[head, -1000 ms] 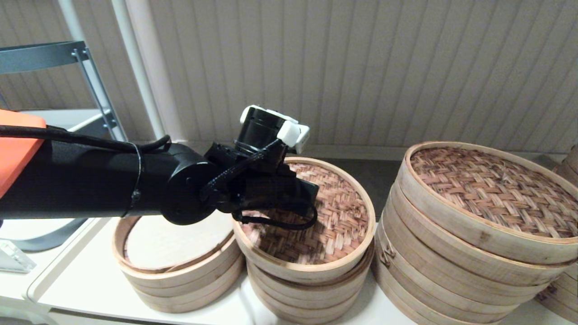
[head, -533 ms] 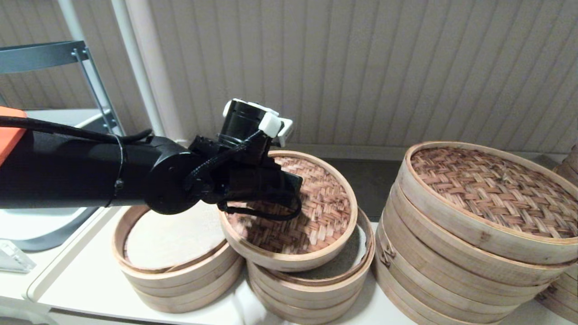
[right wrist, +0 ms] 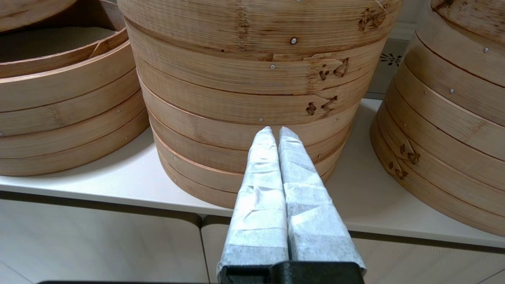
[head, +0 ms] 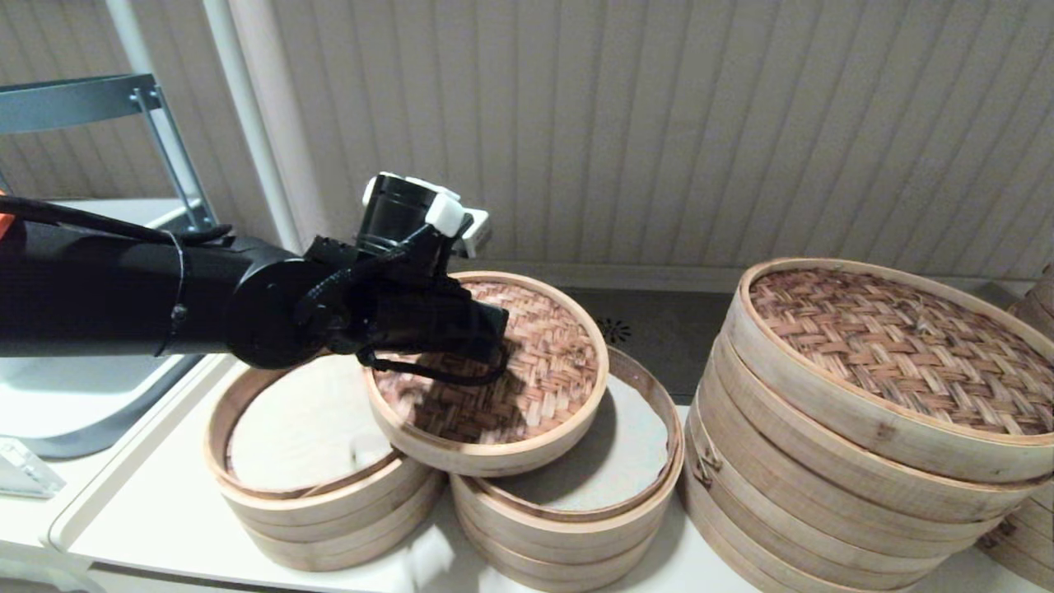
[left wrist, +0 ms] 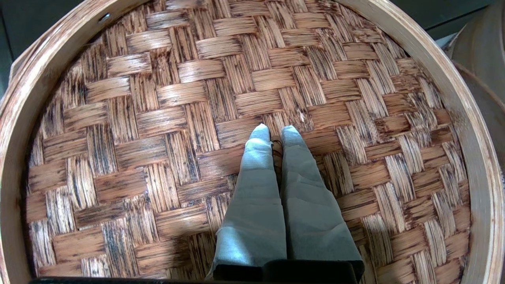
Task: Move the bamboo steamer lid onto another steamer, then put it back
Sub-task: Put the steamer
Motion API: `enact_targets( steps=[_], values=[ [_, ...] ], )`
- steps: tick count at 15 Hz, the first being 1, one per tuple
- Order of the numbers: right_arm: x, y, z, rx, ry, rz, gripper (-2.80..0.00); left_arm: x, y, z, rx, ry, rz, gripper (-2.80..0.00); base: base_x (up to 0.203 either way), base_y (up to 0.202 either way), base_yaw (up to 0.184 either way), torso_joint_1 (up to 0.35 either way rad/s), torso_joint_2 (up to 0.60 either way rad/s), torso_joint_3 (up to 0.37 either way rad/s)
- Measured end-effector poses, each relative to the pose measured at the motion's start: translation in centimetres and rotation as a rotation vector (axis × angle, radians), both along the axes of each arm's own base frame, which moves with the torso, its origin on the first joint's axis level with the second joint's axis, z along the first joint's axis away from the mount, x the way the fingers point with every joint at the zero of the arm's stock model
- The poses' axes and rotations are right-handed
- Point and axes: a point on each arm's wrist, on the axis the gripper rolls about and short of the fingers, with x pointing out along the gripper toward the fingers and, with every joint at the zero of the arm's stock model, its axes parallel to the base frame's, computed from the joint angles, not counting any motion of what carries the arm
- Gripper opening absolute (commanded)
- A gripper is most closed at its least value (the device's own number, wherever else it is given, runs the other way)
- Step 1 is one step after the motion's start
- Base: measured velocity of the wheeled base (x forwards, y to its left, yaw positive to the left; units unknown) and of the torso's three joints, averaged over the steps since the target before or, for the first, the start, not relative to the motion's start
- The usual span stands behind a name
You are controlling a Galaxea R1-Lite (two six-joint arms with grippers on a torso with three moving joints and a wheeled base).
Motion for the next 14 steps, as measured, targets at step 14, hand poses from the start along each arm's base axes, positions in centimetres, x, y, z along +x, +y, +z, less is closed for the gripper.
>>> enact_targets(
  steps=[14],
  values=[
    [0.0,0.0,0.0,0.000,0.000,0.000,-2.80,0.8,6.0,0.1,0.017,0.016,0.138,-2.80,0.000,0.000,0.000,0.000,0.00,0.000]
  ],
)
